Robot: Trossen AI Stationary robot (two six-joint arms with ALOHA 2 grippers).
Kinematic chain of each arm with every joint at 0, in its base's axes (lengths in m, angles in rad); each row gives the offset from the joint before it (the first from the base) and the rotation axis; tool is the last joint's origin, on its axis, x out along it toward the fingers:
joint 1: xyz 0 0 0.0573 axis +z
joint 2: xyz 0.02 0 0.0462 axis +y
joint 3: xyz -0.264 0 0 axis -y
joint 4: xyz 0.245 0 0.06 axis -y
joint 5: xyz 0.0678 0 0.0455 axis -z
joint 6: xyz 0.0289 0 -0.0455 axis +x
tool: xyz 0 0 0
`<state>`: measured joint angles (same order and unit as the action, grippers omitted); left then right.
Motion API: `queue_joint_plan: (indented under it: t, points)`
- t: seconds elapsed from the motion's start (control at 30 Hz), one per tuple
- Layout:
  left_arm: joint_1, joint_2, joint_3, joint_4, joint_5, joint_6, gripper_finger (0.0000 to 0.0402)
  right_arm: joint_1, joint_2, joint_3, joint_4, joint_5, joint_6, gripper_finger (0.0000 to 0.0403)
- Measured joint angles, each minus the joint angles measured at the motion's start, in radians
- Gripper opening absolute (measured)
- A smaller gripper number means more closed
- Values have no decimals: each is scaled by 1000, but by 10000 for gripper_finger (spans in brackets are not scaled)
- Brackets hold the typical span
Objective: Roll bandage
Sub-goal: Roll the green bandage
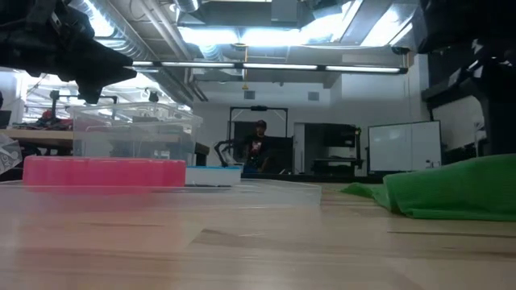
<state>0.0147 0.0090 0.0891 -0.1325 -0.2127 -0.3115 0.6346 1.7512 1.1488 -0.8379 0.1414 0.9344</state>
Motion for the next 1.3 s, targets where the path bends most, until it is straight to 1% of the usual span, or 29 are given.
queue_joint_plan:
  t: [0.2,0.33,0.43,0.57,0.67,0.73,0.87,1.0,1.1,1.17,1.3]
  points:
    - [0,0,0,-22,0,-16,124,0,0,0,0,-4,1,206]
    - [-7,0,0,-5,0,-68,124,1,0,0,9,-4,2,203]
    - [-32,5,-3,17,0,-85,124,0,0,0,44,-2,2,199]
    - [-90,45,-77,195,0,-89,124,0,0,0,99,18,0,194]
    - [-138,105,-79,215,-9,-100,124,0,-1,0,131,48,0,194]
    - [-165,153,-79,250,-11,-105,124,0,-1,4,141,49,2,193]
    - [-208,246,-79,366,-12,-60,124,0,-1,37,137,81,7,193]
    - [-220,319,-79,499,-12,2,124,0,-1,85,130,121,38,193]
    - [-216,354,-79,569,-26,5,124,0,-1,128,130,144,57,193]
    - [-208,368,-79,590,-42,9,124,0,-1,153,124,159,69,193]
    - [-194,380,-79,595,-43,25,124,0,-2,207,76,194,111,193]
